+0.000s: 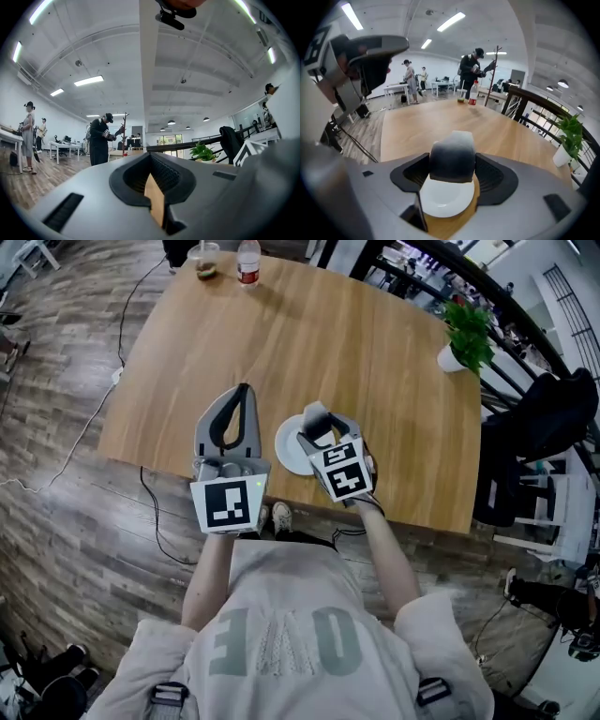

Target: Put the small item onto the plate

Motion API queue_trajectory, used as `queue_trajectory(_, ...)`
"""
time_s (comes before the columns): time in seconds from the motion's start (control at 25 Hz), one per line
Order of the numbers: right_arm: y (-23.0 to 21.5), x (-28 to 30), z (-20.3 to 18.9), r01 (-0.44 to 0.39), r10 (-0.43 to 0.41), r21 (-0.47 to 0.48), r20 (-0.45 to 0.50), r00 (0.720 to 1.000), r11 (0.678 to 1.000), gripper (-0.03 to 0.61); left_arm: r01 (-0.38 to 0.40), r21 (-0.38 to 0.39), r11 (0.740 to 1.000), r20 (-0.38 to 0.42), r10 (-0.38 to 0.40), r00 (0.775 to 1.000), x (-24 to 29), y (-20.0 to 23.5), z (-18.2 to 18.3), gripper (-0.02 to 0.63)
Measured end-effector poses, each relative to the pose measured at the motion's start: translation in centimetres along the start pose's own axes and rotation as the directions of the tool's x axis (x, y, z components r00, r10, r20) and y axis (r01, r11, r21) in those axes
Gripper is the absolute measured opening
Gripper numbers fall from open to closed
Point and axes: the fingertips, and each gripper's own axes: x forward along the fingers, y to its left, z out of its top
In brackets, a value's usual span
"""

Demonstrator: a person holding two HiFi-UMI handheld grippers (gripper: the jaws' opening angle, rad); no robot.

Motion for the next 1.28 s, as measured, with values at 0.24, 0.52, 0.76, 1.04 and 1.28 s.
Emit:
queue_trajectory(0.24, 0.8, 4.3, -5.7, -0.087, 0.07, -0.065, -0.227, 0.971, 0.994, 0.31, -0.015, -0.017, 1.0, -0.029, 0.014, 0.999, -0.5, 0.3, -1.1, 0.009)
queue_trajectory(0.52, 1.4, 5.6, -8.0, -0.13, 0.105, -0.061, -0.307, 0.946, 0.99, 0.31, -0.05, -0.021, 0.999, -0.038, 0.049, 0.998, -0.7, 1.4, -1.7, 0.009)
queue_trajectory(0.76, 1.9, 6.0, -7.6, -0.135, 0.113, -0.051, -0.306, 0.945, 0.99, 0.308, -0.064, -0.021, 0.998, -0.045, 0.063, 0.997, -1.2, 2.5, -1.6, 0.009)
queue_trajectory(1.04, 1.8, 5.9, -7.6, -0.119, 0.092, -0.075, -0.299, 0.95, 0.99, 0.304, -0.044, -0.025, 0.999, -0.045, 0.043, 0.998, -1.0, 1.9, -1.5, 0.009)
queue_trajectory(1.28, 1.9, 5.2, -6.4, -0.083, 0.054, -0.11, -0.243, 0.968, 0.99, 0.307, -0.025, -0.036, 0.999, -0.036, 0.024, 0.999, -0.9, 1.4, -1.2, 0.009)
